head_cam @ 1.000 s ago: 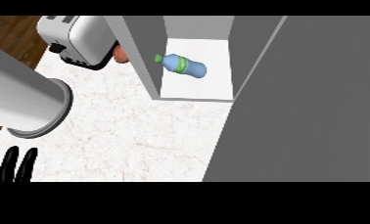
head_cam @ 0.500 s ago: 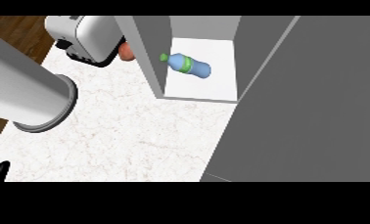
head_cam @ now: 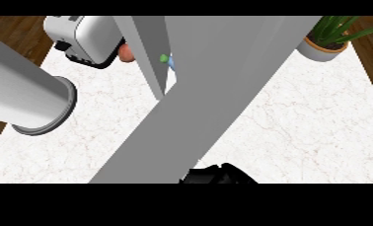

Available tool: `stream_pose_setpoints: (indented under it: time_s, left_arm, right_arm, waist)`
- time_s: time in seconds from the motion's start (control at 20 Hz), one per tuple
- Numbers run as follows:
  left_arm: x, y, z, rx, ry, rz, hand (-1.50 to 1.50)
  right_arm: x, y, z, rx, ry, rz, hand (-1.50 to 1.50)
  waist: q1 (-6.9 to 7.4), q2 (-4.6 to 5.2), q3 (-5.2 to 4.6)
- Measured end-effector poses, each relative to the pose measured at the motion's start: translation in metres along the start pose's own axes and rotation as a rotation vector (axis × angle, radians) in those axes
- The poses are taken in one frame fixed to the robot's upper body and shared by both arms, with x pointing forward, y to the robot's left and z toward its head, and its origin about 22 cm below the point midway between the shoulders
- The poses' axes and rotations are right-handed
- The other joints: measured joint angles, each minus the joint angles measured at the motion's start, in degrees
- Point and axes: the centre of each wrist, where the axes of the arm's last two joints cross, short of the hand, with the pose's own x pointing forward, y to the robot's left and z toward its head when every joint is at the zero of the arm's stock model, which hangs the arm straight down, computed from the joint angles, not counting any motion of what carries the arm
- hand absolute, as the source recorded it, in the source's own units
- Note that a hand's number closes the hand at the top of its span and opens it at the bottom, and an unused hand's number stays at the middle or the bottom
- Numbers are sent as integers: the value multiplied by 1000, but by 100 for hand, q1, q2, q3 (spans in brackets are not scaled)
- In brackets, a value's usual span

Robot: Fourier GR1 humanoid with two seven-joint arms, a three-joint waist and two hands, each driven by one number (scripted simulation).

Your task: Pick up the bottled water, place it into the cabinet and close the cabinet

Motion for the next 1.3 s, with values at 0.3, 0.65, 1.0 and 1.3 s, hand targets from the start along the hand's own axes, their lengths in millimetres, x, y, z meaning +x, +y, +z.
stream_pose_setpoints:
  time_s: [0.3,0.65,1.0,1.3]
  left_arm:
    - [20,12,6,8,-11,-4,-150]
    - [33,25,21,16,-19,-1,-150]
    - [50,33,31,30,-30,-5,-150]
    - [50,35,36,30,-36,-4,-150]
  right_arm:
    - [10,-25,-48,-20,-9,-64,150]
    - [12,-70,-99,-41,-19,-129,150]
    - [15,-116,-127,-9,12,-140,150]
    - [7,-130,-138,95,22,-122,150]
  waist:
    - [-61,-5,5]
    - [-99,-5,6]
    - [-145,-24,10]
    - [-204,-130,43]
